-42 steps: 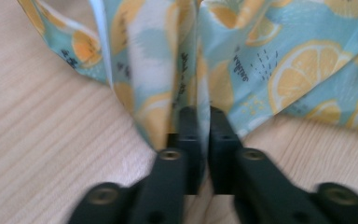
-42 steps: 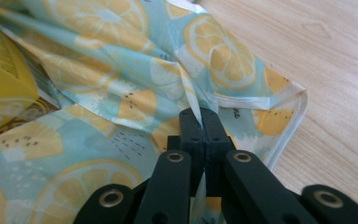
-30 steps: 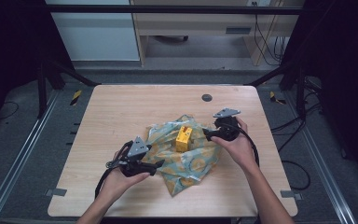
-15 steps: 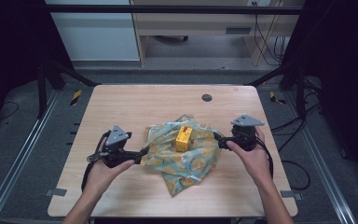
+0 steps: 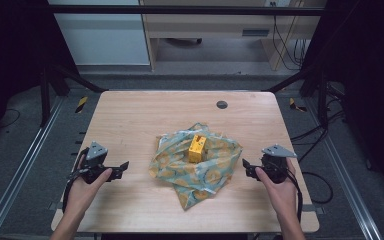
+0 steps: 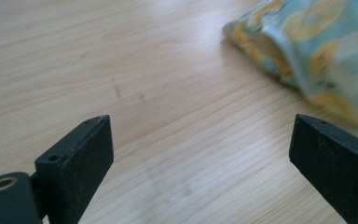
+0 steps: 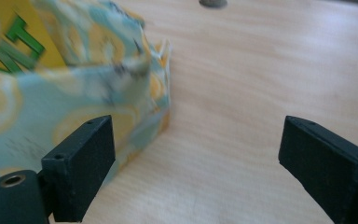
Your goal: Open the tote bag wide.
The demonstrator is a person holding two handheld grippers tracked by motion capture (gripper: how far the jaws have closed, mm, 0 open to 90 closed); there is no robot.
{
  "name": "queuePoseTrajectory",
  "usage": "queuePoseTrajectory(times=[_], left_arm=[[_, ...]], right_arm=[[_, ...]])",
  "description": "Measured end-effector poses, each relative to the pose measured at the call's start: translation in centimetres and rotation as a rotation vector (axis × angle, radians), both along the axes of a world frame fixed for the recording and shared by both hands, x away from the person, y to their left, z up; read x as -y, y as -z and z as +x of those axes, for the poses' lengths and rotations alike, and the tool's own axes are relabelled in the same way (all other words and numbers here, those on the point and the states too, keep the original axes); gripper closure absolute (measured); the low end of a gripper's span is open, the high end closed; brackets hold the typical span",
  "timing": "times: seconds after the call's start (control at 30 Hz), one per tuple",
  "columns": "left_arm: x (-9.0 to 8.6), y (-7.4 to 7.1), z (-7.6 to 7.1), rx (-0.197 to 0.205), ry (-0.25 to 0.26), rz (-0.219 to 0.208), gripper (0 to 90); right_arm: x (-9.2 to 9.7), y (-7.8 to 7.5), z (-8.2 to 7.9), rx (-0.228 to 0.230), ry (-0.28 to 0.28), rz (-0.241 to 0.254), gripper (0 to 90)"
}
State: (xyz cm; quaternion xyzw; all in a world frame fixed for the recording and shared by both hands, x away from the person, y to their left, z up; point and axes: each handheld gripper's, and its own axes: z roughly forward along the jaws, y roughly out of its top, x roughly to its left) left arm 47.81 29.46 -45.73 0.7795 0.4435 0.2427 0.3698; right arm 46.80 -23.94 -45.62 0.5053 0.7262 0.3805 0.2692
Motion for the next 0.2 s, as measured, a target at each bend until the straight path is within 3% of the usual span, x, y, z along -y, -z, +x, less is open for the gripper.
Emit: queuePoseTrajectory(times=[0.03,0.07,0.2], left_arm=[[0.0,0.0,0.0,0.000,0.000,0.000,6.0],[-0.5,0.5,-0.1,-0.009,-0.002,0.039,5.9],[-1.0,0.6,-0.1,-0.001,-0.019,0.041,5.9]], right_arm=[[0.1,0.4,-0.2,-0.015,0.012,0.002,12.5],[0.1,0.8,-0.4,-0.025,0.022,0.005,12.9],[0.6,1.8,-0.6,-0.036,0.055,-0.005,13.4]])
